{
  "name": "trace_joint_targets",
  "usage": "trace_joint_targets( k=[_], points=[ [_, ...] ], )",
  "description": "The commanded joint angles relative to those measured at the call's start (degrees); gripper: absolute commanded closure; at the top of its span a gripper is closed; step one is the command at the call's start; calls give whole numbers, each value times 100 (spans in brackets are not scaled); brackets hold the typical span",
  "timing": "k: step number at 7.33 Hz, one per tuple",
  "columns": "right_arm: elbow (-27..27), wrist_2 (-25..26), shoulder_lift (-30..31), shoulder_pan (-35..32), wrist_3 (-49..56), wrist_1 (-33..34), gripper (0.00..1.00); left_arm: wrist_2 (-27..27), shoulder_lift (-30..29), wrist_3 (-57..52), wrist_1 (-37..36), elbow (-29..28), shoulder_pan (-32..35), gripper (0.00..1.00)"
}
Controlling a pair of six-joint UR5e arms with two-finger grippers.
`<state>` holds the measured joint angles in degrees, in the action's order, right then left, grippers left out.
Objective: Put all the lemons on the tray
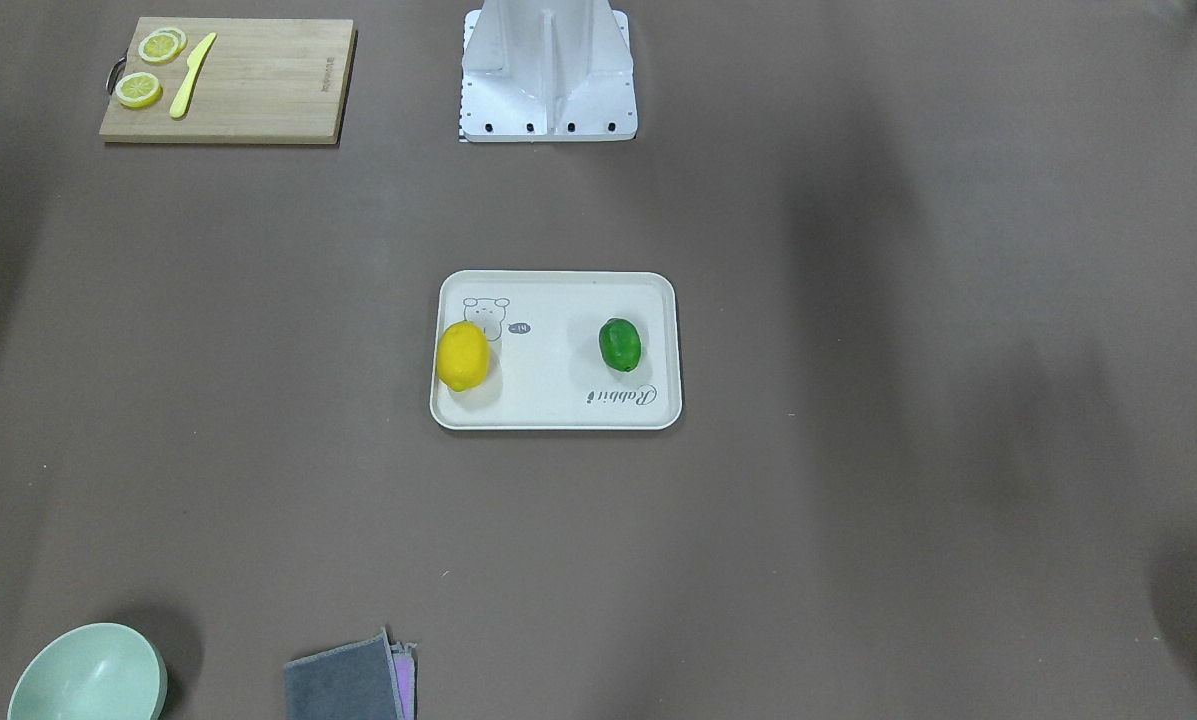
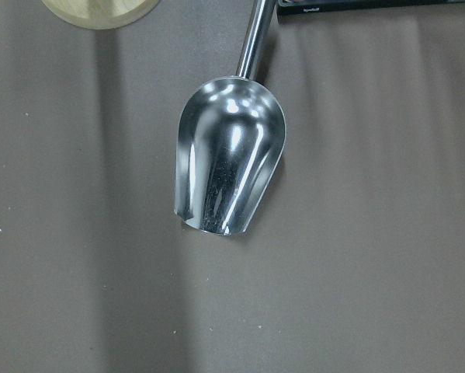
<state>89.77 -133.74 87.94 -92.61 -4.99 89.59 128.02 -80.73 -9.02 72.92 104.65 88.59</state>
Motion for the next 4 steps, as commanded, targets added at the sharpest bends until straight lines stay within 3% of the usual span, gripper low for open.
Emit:
trace_joint_targets(
  k=[1,4],
  points=[
    [243,15,346,-46,-2,-20,2,38,14,-38,38,-85,18,1],
    [252,15,337,-47,-2,-11,2,478,22,-47,47,-15,70,1]
  ],
)
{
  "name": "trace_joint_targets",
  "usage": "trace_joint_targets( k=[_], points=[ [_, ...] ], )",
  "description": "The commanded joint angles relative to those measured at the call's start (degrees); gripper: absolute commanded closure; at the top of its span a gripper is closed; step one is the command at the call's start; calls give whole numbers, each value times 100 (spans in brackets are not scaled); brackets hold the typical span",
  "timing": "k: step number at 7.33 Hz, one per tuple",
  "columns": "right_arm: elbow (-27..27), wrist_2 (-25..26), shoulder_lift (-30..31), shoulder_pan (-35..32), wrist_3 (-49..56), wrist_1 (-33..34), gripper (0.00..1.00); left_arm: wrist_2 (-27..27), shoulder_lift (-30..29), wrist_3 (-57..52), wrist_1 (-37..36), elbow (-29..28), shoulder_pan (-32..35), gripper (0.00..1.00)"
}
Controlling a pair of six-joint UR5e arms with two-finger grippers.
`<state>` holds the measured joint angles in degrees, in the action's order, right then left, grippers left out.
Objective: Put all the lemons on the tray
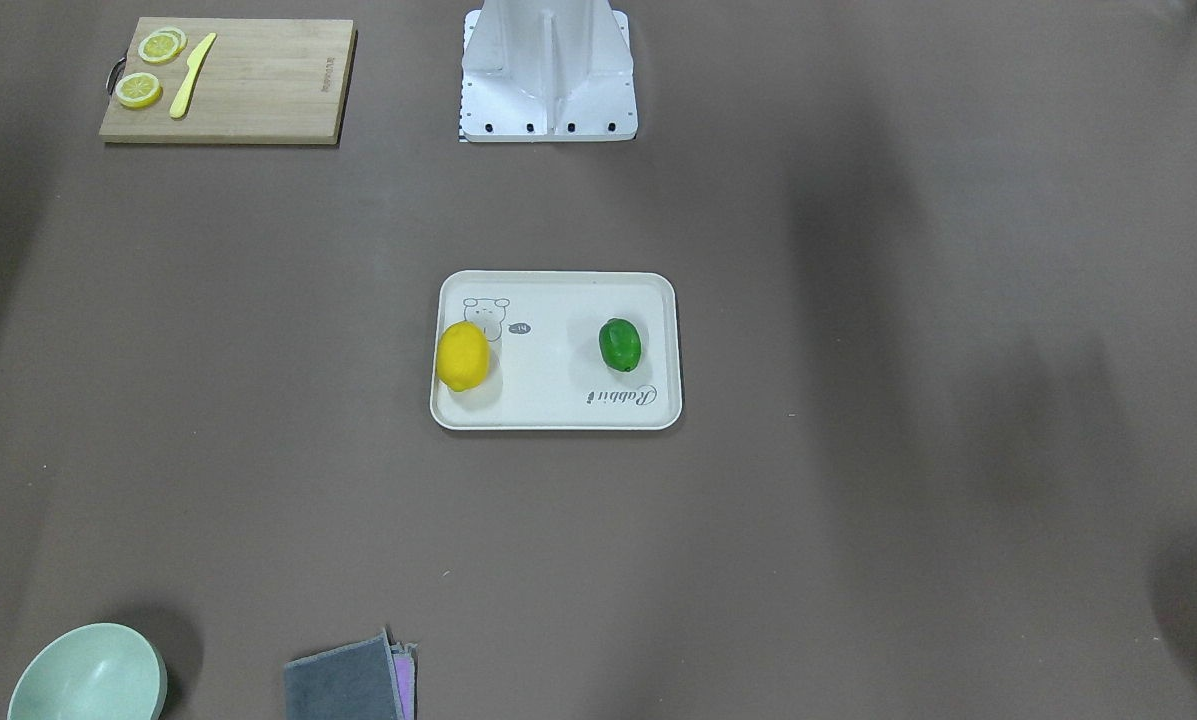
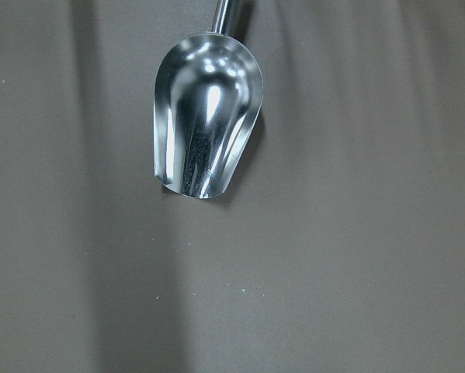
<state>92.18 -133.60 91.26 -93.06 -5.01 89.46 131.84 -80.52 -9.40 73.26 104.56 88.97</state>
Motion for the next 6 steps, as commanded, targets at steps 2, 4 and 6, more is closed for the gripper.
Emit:
trace_joint_targets(
  k=[2,4,6],
  points=[
    [11,0,6,-2,0,18,2,419,1,9,-13,3,181,1],
    [11,0,-3,7,0,18,2,536,-42,70,-57,20,191,1],
    [11,9,-3,-2,0,18,2,545,-60,70,-66,12,182,1]
  ],
)
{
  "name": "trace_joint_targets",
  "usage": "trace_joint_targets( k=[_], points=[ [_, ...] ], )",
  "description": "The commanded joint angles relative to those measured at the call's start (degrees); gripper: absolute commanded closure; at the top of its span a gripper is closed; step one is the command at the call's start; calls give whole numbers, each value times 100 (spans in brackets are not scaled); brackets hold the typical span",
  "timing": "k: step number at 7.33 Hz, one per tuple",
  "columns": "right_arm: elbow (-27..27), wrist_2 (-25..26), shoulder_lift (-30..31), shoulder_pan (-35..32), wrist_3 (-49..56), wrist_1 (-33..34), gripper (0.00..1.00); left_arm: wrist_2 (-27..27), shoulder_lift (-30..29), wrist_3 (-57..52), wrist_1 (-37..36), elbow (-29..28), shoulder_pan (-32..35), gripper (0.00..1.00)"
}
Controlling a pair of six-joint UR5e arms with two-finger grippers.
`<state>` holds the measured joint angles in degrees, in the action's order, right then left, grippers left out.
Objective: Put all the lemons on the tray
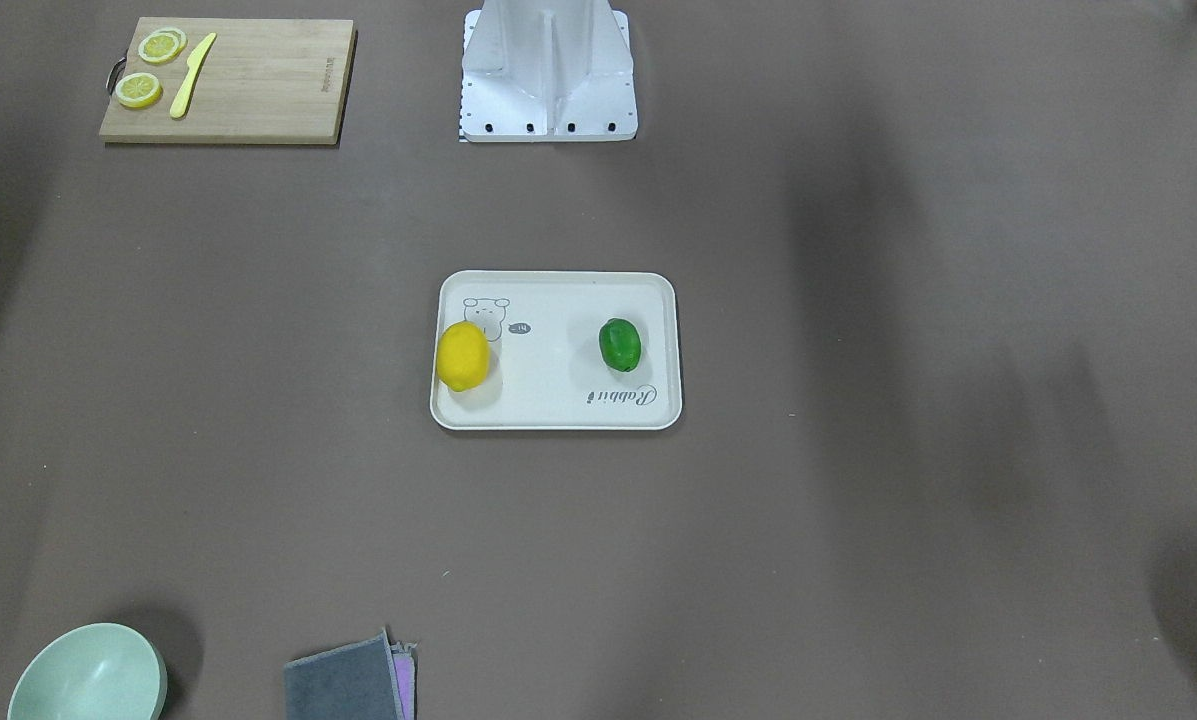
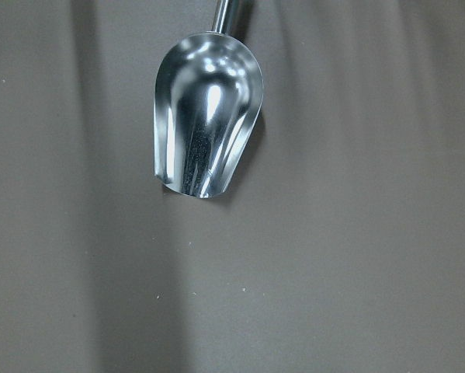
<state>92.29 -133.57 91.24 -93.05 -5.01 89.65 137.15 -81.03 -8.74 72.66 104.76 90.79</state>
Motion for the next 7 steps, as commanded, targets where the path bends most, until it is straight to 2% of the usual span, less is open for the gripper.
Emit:
trace_joint_targets(
  k=[1,7],
  points=[
    [0,-2,-1,6,0,0,2,14,0,4,-7,18,9,1],
    [0,-3,-10,6,9,9,1,5,-18,13,-7,36,0,1]
  ],
)
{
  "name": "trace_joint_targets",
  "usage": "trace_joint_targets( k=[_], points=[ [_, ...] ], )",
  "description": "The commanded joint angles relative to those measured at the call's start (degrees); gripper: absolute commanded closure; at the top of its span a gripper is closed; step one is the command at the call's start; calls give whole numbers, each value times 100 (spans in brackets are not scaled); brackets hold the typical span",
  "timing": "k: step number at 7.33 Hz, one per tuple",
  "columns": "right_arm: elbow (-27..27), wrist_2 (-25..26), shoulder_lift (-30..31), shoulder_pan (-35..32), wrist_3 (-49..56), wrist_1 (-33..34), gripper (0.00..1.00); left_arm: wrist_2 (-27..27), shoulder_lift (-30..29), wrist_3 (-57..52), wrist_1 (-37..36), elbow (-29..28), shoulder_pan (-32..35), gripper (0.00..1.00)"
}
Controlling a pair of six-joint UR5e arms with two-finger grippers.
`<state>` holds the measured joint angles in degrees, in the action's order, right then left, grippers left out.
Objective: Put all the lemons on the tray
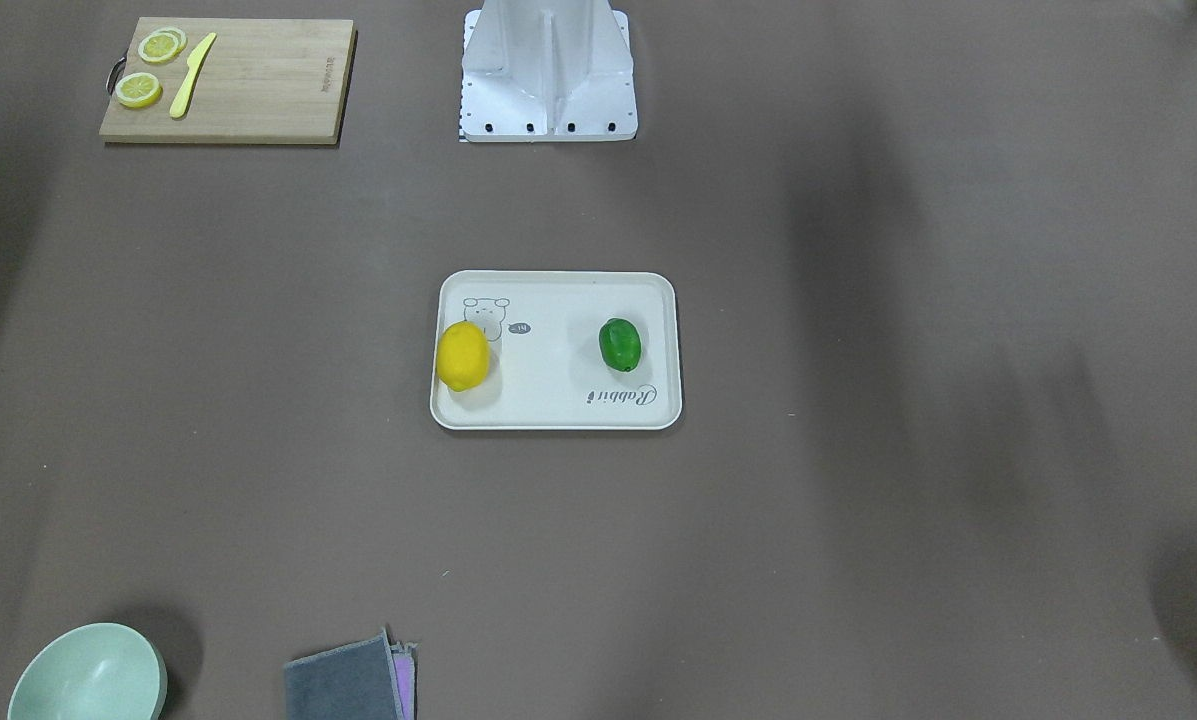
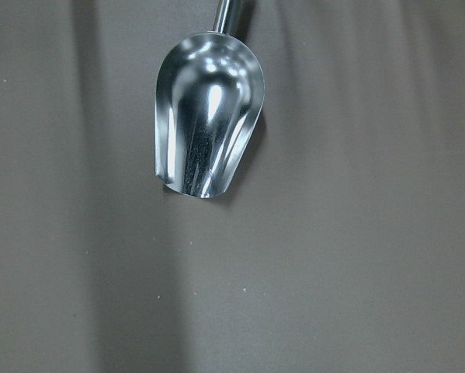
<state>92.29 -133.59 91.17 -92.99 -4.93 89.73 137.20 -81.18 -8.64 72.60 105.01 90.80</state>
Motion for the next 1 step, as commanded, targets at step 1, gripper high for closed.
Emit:
trace_joint_targets(
  k=[1],
  points=[
    [0,-26,-12,0,0,0,1,0,-12,3,0,2,0,1]
  ],
)
